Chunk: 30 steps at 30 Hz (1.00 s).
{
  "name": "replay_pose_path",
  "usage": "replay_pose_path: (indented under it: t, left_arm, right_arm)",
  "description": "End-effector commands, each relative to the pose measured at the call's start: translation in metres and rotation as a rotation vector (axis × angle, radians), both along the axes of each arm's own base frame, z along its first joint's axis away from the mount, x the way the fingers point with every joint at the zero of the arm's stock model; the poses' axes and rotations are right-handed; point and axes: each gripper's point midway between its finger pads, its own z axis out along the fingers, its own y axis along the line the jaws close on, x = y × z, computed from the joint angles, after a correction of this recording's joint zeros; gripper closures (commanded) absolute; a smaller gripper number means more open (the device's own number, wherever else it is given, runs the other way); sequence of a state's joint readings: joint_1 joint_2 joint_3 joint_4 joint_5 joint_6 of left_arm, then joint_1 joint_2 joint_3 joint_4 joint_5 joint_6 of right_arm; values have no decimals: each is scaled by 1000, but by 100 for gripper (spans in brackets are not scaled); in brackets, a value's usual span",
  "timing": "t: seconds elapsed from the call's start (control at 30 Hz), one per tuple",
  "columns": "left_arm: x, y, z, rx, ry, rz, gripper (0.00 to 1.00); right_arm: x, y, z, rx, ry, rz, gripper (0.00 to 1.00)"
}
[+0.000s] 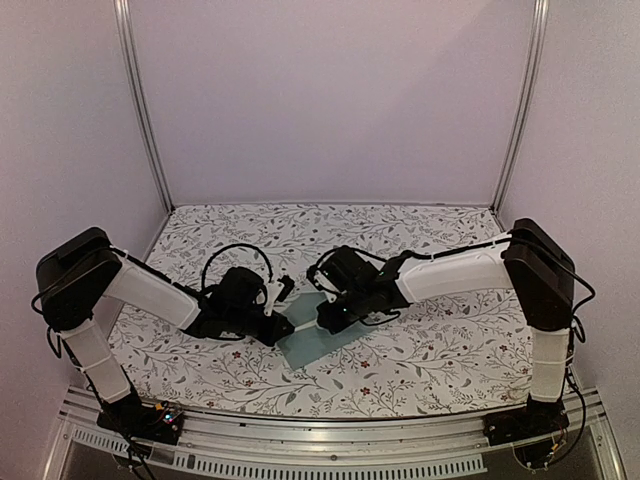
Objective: Place the letter into the envelope and seal it
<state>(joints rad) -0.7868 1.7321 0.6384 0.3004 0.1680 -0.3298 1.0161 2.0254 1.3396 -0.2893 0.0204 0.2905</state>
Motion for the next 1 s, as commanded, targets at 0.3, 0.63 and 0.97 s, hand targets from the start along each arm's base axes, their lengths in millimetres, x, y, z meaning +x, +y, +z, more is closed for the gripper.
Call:
replay_pose_path:
  t: [0.3,0.63,0.97]
  left_arm:
    - [0,12,-3,24,13,25,100]
    - [10,15,16,4,-61,65,100]
    - [4,9,73,-99,-219,76,100]
  right_arm:
    - [-32,19,-22,21,109,116,100]
    - [-16,29,1,92,20,73,100]
    - [-20,39,47,278,-36,103,100]
